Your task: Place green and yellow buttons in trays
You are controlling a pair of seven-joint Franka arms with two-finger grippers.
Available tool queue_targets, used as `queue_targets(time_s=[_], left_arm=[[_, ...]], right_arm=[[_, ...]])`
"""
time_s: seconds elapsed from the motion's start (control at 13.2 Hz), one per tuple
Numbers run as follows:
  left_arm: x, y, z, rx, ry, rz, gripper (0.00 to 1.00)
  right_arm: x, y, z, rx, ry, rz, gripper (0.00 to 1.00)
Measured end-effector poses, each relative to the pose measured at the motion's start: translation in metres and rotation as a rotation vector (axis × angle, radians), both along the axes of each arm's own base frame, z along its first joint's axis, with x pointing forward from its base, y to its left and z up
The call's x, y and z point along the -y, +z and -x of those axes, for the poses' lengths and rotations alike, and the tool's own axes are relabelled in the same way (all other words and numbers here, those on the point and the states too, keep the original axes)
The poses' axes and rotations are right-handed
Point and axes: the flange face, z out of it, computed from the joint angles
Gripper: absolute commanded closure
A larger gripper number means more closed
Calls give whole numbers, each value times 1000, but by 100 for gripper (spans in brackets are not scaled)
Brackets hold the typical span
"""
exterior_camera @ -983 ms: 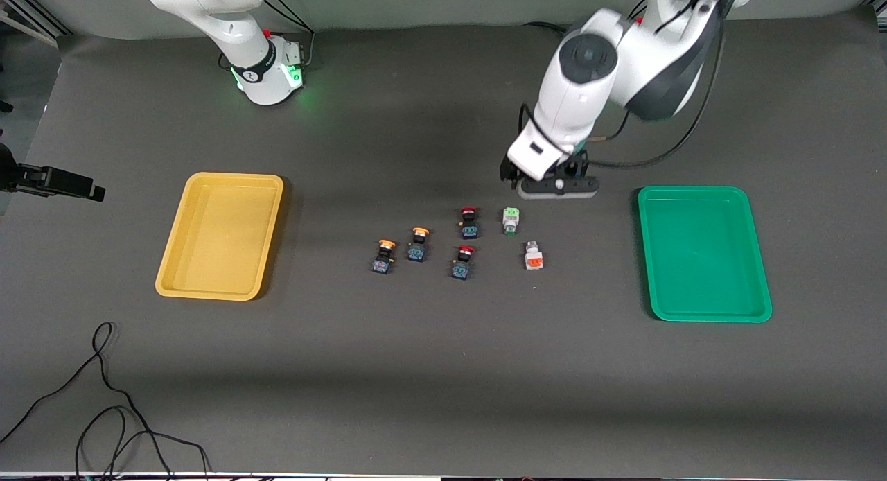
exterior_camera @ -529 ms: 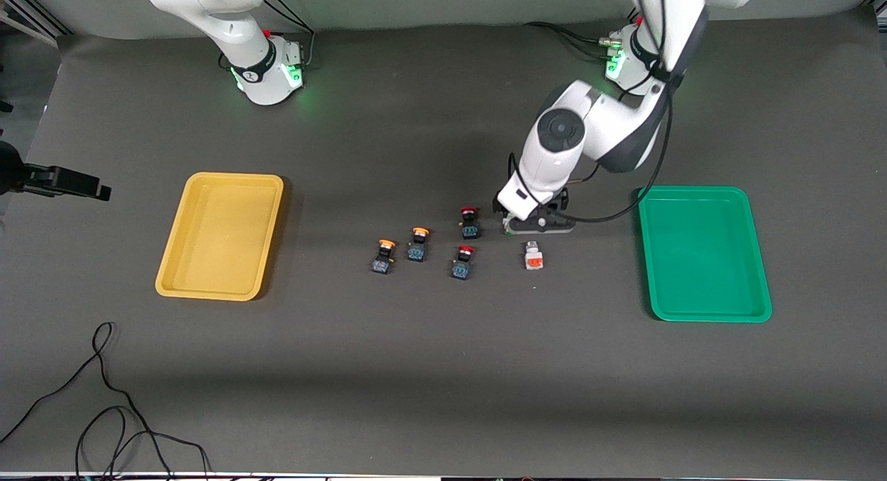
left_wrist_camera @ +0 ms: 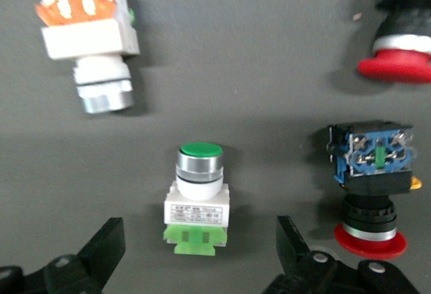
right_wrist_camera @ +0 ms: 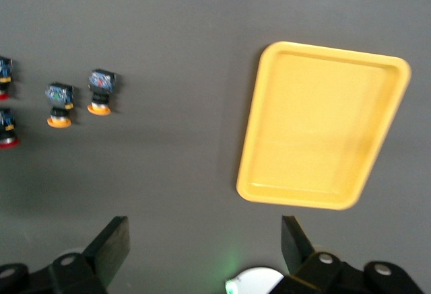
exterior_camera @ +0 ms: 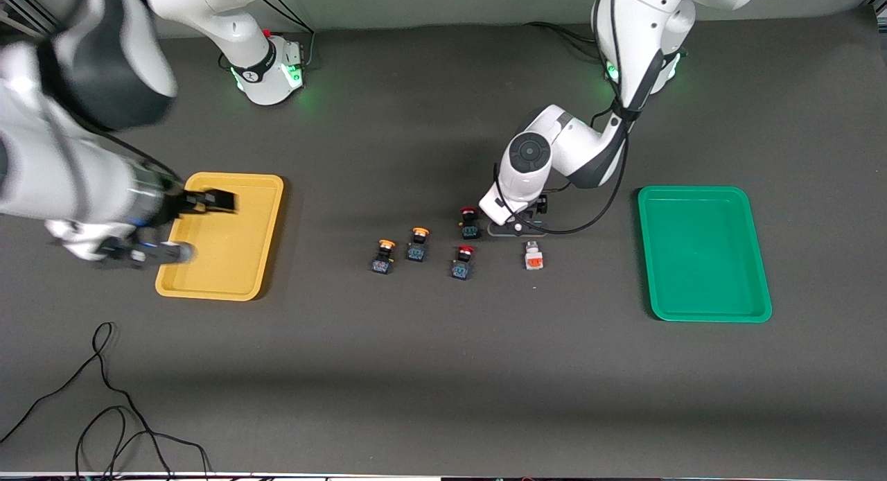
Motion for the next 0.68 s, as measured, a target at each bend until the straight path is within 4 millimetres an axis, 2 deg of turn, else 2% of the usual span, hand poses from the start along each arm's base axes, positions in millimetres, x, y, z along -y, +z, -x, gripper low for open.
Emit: queue_targets(time_s=[0.15,0.23,0.3,0.38,0.61,0.68], left_arm=[[2,-11,4,-6,-5,-3,52],[1,-15,4,-8,-3,-5,66],[0,-16,3,-9,-1,-7,76],[-1,-16,2,-7,2,-7,80],[-2,-12,-3,-1,13,-5,81],[-1,-4,-8,0,23,-6,81]], right_arm=[[-26,-39,-2,4,-2,12,0],[-37,-58,-3,4,5,15,0],[-49,-77,-3,1,10,21,0],[-62,-94,-3,2,13,26,0],[-102,-152,-8,30,-18,47,0],[-115,-171,-9,43,-36,54,0]])
